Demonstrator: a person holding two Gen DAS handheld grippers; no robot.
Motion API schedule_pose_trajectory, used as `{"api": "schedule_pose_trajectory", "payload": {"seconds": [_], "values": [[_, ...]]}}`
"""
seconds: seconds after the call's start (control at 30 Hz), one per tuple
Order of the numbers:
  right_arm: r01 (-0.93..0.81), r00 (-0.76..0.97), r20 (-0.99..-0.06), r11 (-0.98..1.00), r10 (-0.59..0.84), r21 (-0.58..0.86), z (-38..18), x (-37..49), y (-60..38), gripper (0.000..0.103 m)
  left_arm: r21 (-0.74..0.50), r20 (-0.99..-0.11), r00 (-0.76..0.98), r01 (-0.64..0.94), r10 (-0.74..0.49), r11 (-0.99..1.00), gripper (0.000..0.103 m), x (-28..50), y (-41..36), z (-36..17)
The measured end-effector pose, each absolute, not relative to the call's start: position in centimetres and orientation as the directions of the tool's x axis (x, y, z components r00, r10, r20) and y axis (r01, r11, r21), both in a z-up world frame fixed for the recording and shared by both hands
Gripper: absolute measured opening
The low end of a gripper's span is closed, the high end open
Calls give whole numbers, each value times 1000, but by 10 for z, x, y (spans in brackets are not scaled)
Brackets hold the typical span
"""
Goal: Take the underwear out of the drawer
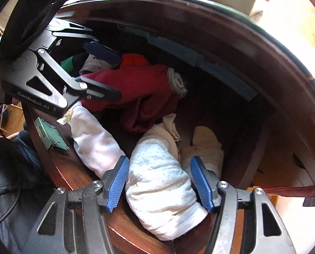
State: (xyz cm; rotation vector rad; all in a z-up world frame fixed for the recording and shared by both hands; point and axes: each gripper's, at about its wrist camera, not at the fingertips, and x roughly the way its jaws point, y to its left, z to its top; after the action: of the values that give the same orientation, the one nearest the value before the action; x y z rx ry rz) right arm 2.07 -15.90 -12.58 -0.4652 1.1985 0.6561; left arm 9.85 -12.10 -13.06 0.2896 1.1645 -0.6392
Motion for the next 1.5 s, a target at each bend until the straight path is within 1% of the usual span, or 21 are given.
{"api": "schedule_pose_trajectory", "payload": {"seconds": [0.33,0.5,0.6,0.67,0.73,0.8,0.87,0.9,1.0,1.1,1.37,1.5], "values": [[-685,126,-975,727,184,49,-152,35,-148,62,-136,-937,181,600,-300,788,66,109,-123,-147],[-684,96,-980,727,175,63,-162,41,-142,59,-150,-941,160,592,-298,792,66,114,-122,-153],[-689,102,-980,723,172,55,-165,40,-138,54,-147,-943,159,594,-294,791,66,113,-122,-154],[-690,105,-979,722,175,55,-167,39,-137,49,-141,-944,158,599,-290,788,63,111,-122,-155],[-689,112,-978,723,174,50,-167,37,-136,46,-114,-947,172,607,-271,786,56,108,-123,-154],[-691,121,-976,722,180,48,-165,33,-136,42,-98,-948,184,610,-261,787,41,105,-122,-153],[-691,142,-972,722,187,38,-162,25,-138,37,-89,-948,191,612,-256,786,36,102,-122,-152],[-687,154,-970,726,190,33,-161,23,-139,37,-87,-947,196,611,-257,787,32,100,-122,-152],[-671,186,-960,740,208,30,-159,16,-142,35,-72,-942,219,610,-256,789,25,95,-120,-147],[-656,213,-951,754,225,32,-157,13,-148,34,-63,-934,246,603,-261,795,22,88,-117,-141],[-616,291,-917,786,274,39,-140,2,-167,33,-97,-898,311,547,-309,831,20,82,-90,-115],[-597,342,-894,801,290,31,-132,-7,-177,33,-83,-875,368,528,-315,845,20,73,-67,-99]]}}
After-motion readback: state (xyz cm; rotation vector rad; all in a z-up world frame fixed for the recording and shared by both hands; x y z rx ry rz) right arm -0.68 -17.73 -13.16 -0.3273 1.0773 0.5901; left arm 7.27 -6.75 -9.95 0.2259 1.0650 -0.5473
